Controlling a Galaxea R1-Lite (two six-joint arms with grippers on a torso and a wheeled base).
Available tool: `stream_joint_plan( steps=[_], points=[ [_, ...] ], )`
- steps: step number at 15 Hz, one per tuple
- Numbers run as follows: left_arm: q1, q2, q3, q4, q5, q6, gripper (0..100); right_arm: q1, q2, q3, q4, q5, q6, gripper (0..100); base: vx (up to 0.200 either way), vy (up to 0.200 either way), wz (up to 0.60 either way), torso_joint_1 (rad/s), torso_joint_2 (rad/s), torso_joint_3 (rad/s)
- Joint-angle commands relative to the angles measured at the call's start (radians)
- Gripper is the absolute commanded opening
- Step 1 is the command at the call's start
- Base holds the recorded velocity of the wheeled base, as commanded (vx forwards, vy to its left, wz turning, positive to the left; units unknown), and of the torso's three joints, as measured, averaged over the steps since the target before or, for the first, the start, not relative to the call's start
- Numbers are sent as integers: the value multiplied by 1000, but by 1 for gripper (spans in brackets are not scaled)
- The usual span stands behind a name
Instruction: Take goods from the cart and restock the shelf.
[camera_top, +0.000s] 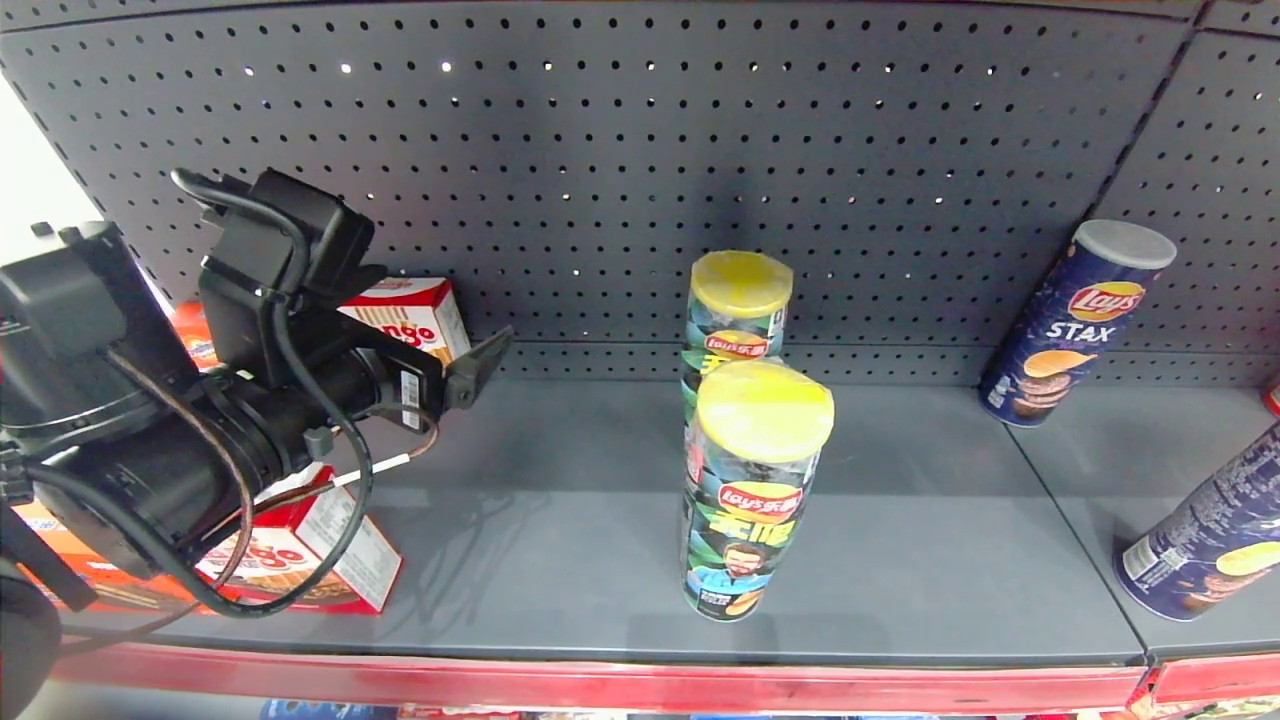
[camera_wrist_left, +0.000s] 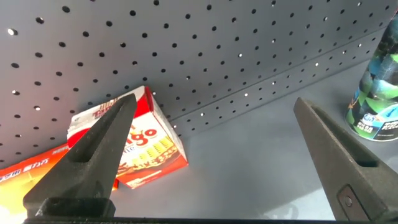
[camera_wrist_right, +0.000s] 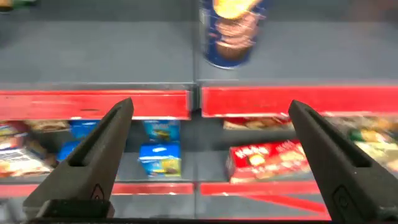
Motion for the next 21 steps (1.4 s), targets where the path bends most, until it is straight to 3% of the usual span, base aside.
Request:
stream_joint_plan(
  steps=[1,3,4,9,13,17,20,21],
  points=[
    [-1,-14,1,0,0,0,100,0,-15,0,0,4,-2,100,0,0,0,0,0,0],
    [-1,-14,1,0,0,0,100,0,-15,0,0,4,-2,100,0,0,0,0,0,0],
    [-2,-16,4,0,0,0,100,-2,-15,0,1,-70,0,100,0,0,0,0,0,0],
    [-2,-128,20,18,2,-1,100,0,-15,0,0,-68,-2,100,0,0,0,0,0,0],
    [-7,-358,170,20,0,-1,100,0,-15,0,0,-67,-2,100,0,0,0,0,0,0],
    [-21,-559,260,28,8,2,100,0,-15,0,0,-68,-2,100,0,0,0,0,0,0],
    [-19,-786,349,152,31,5,100,0,-15,0,0,-67,-3,100,0,0,0,0,0,0],
    [-21,-895,398,255,29,5,100,0,-15,0,0,-67,-2,100,0,0,0,0,0,0]
  ],
)
